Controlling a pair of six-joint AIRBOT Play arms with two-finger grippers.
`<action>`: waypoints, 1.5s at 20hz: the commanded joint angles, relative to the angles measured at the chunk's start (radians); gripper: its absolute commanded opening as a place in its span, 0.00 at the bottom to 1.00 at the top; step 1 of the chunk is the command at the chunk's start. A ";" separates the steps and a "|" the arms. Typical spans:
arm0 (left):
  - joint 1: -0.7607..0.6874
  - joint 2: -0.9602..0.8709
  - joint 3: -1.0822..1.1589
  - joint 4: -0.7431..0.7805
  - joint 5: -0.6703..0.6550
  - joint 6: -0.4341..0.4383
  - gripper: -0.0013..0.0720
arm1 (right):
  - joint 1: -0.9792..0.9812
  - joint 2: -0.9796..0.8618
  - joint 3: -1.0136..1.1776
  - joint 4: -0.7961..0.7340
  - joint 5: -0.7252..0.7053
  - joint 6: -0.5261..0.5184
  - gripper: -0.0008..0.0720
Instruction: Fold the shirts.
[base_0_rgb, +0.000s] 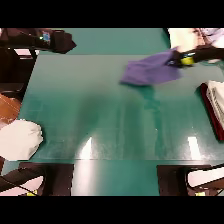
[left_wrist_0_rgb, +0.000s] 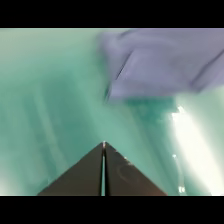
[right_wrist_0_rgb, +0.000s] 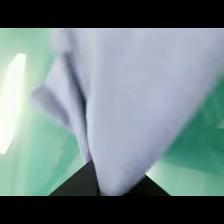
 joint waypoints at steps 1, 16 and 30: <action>-0.068 0.001 0.000 0.000 0.104 -0.002 0.05 | -0.271 0.075 0.002 -0.072 0.006 0.011 0.03; -0.103 -0.010 0.000 -0.013 0.128 -0.038 0.05 | -0.607 0.022 0.270 0.078 -0.100 -0.037 0.03; -0.103 -0.010 0.000 0.001 0.095 -0.026 0.05 | -0.858 0.353 -0.151 -0.122 0.097 -0.037 0.04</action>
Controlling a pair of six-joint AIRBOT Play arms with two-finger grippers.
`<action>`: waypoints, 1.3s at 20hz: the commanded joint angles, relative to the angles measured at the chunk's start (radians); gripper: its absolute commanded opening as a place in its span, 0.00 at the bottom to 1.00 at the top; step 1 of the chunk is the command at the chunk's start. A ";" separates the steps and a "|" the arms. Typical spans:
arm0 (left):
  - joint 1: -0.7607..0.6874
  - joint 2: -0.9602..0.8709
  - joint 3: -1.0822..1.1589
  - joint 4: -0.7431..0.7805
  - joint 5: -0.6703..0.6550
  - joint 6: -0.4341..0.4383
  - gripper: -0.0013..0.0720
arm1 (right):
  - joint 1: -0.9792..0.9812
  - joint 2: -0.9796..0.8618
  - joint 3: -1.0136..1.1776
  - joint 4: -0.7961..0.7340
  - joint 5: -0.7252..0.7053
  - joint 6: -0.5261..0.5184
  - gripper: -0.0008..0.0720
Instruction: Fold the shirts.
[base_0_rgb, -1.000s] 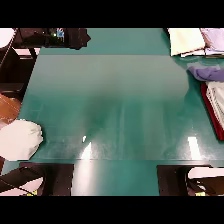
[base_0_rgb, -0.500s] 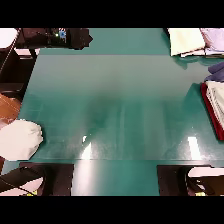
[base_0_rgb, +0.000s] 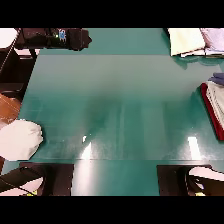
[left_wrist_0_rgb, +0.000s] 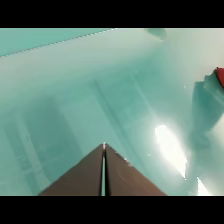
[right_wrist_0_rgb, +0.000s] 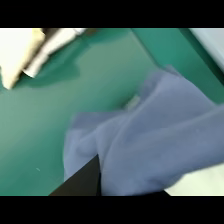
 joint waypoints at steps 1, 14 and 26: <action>0.000 0.000 0.000 0.002 -0.020 0.005 0.05 | -0.091 0.081 -0.158 -0.132 0.041 0.000 0.04; 0.000 0.000 0.000 0.004 -0.056 0.014 0.05 | -0.231 0.108 -0.330 -0.123 0.070 0.008 0.98; 0.000 -0.001 0.000 0.000 0.006 0.013 0.05 | 0.689 0.106 -0.114 0.227 0.039 -0.002 0.38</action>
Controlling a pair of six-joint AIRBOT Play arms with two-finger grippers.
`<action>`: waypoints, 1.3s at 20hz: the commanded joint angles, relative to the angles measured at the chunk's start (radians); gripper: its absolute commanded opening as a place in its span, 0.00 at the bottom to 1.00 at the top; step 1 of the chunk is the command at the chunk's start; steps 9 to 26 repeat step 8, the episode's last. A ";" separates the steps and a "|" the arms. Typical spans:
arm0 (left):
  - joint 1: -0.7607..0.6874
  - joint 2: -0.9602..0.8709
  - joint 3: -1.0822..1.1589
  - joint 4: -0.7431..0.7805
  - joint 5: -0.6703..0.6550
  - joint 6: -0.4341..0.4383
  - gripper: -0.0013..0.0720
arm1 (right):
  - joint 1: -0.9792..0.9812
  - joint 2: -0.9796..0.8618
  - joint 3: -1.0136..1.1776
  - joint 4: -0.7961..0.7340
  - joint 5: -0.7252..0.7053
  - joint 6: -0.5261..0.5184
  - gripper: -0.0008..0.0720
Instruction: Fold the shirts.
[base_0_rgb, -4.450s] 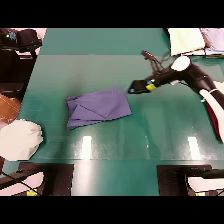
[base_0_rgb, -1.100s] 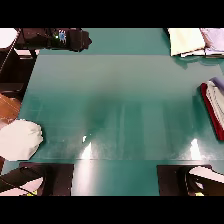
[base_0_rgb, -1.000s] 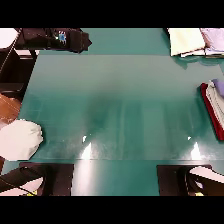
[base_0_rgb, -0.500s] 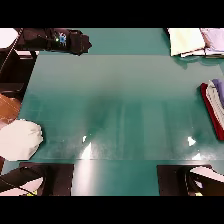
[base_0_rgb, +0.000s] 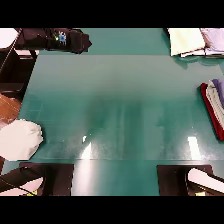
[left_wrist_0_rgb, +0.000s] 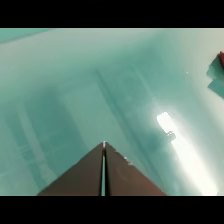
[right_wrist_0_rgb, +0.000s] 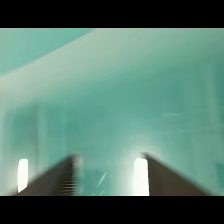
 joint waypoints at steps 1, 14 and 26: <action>0.000 -0.001 0.000 -0.001 0.048 0.000 0.05 | 0.300 -0.001 0.019 -0.007 -0.043 -0.032 0.12; 0.000 -0.001 0.000 -0.001 0.071 0.000 0.05 | 0.575 -0.001 0.019 -0.264 -0.064 -0.051 0.04; 0.000 -0.001 0.000 -0.001 0.071 0.000 0.05 | 0.575 -0.001 0.019 -0.264 -0.064 -0.051 0.04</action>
